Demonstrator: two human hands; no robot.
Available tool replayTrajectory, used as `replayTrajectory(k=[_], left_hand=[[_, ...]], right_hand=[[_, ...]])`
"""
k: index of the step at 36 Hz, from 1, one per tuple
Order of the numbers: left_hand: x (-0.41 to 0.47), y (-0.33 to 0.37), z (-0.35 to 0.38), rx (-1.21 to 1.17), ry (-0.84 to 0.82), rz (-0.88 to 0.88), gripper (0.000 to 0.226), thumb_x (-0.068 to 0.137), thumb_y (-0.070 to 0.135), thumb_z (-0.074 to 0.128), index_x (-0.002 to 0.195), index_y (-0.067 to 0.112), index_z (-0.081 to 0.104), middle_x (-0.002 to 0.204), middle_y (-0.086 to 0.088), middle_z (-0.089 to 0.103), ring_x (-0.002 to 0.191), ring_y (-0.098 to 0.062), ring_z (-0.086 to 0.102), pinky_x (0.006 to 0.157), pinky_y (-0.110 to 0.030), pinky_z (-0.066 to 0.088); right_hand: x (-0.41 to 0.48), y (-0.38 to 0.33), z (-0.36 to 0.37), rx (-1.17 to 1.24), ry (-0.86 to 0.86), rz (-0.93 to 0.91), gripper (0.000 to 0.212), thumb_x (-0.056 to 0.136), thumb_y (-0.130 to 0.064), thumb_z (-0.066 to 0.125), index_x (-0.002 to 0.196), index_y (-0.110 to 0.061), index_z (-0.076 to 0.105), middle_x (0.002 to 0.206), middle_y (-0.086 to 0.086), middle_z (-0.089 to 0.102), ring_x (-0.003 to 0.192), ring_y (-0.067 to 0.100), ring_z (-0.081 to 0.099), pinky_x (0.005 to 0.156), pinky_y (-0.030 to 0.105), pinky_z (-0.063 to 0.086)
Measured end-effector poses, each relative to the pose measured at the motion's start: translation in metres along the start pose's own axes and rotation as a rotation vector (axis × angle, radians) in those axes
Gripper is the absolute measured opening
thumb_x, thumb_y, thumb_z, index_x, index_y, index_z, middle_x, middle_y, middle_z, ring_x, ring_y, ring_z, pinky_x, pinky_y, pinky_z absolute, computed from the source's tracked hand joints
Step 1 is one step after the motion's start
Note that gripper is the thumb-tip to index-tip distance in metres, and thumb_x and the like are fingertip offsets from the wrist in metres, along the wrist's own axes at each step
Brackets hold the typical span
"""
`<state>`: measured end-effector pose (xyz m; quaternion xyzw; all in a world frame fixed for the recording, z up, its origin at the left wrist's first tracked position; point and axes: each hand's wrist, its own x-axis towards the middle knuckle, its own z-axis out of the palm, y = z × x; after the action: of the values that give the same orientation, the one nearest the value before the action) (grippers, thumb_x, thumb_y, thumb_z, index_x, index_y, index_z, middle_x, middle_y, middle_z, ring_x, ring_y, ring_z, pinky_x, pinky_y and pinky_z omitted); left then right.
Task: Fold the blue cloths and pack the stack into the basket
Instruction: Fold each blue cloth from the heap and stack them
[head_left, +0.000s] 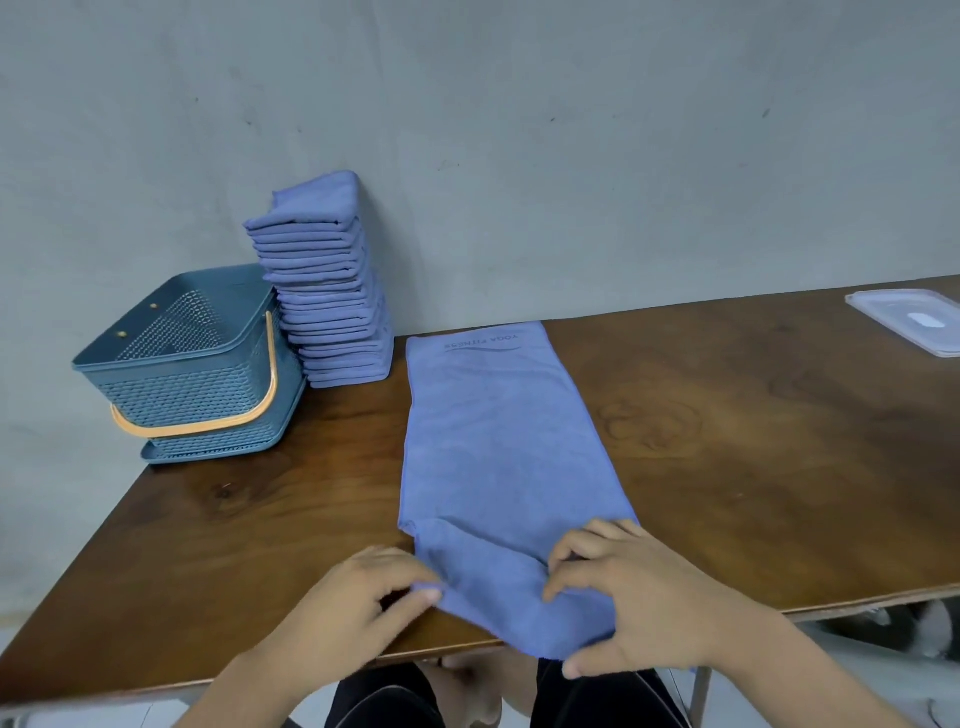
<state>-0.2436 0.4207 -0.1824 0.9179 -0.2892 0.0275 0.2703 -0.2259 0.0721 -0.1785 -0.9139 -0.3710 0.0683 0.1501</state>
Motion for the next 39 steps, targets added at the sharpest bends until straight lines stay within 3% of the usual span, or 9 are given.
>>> replayTrajectory(k=[3,6,8,11,15,18,27,33,39], left_hand=[[0.009,0.011,-0.004,-0.184,0.126,-0.146,0.021,0.109,0.042,0.052,0.104,0.031,0.069,0.078,0.019,0.061,0.074,0.002,0.057,0.072,-0.027,0.046],[0.019,0.020,-0.011,-0.364,0.217,-0.235,0.032,0.113,0.042,0.045,0.107,0.020,0.068,0.089,0.004,0.071,0.085,-0.020,0.068,0.083,-0.043,0.051],[0.024,0.026,-0.015,-0.426,0.269,-0.275,0.032,0.113,0.040,0.043,0.103,0.022,0.067,0.091,-0.003,0.068,0.087,-0.023,0.064,0.081,-0.037,0.049],[0.031,0.032,-0.021,-0.521,0.341,-0.304,0.029,0.110,0.035,0.045,0.092,0.027,0.067,0.087,0.004,0.065,0.082,-0.008,0.061,0.074,-0.022,0.045],[0.036,0.029,-0.024,-0.681,0.427,-0.398,0.036,0.111,0.040,0.046,0.086,0.020,0.064,0.080,0.001,0.060,0.075,-0.013,0.056,0.062,-0.027,0.048],[0.036,0.023,-0.023,-0.745,0.455,-0.442,0.039,0.110,0.046,0.048,0.092,0.015,0.064,0.082,-0.005,0.061,0.074,-0.019,0.054,0.062,-0.036,0.044],[0.029,0.013,-0.020,-0.850,0.417,-0.479,0.042,0.109,0.047,0.049,0.102,0.012,0.071,0.098,-0.013,0.073,0.089,-0.024,0.067,0.082,-0.042,0.046],[0.034,0.004,-0.032,-0.752,0.463,-0.404,0.039,0.111,0.042,0.047,0.102,0.013,0.071,0.090,-0.013,0.067,0.081,-0.019,0.061,0.077,-0.040,0.044],[0.069,-0.009,-0.048,-0.604,0.513,-0.381,0.035,0.112,0.035,0.044,0.091,0.025,0.070,0.083,0.004,0.065,0.078,-0.010,0.059,0.072,-0.033,0.043]], right_hand=[[0.001,-0.004,-0.001,-0.042,-0.041,0.022,0.069,0.073,-0.090,0.060,0.131,-0.051,0.055,0.131,-0.032,0.039,0.124,-0.006,0.035,0.110,0.024,0.026],[0.002,-0.007,0.002,-0.115,0.009,0.032,0.044,0.080,-0.072,0.058,0.114,-0.045,0.056,0.128,-0.029,0.043,0.118,-0.002,0.040,0.105,0.025,0.032],[0.002,-0.006,-0.001,-0.093,0.037,0.062,0.025,0.081,-0.055,0.057,0.100,-0.039,0.056,0.121,-0.027,0.049,0.111,0.000,0.045,0.100,0.026,0.036],[-0.001,-0.002,-0.015,0.073,0.045,0.139,0.012,0.082,-0.038,0.059,0.093,-0.032,0.061,0.117,-0.024,0.055,0.103,0.004,0.055,0.090,0.028,0.046],[-0.008,0.009,-0.038,0.337,0.137,0.240,0.014,0.078,-0.013,0.058,0.075,-0.026,0.055,0.083,-0.006,0.054,0.070,0.012,0.051,0.065,0.032,0.040],[-0.013,0.022,-0.048,0.506,0.175,0.305,0.018,0.088,-0.002,0.057,0.076,-0.016,0.059,0.075,0.009,0.053,0.067,0.014,0.043,0.066,0.035,0.033],[-0.006,0.024,-0.055,1.371,0.323,0.280,0.023,0.094,-0.019,0.070,0.095,0.003,0.065,0.097,0.019,0.066,0.087,0.026,0.064,0.074,0.026,0.049],[0.012,0.026,-0.059,1.270,0.465,0.329,0.031,0.107,-0.023,0.054,0.118,0.001,0.071,0.120,0.023,0.070,0.117,0.049,0.063,0.099,0.050,0.045],[0.046,0.036,-0.066,1.149,0.538,0.418,0.027,0.111,-0.024,0.051,0.112,-0.007,0.073,0.110,0.020,0.073,0.095,0.043,0.067,0.080,0.049,0.053]])
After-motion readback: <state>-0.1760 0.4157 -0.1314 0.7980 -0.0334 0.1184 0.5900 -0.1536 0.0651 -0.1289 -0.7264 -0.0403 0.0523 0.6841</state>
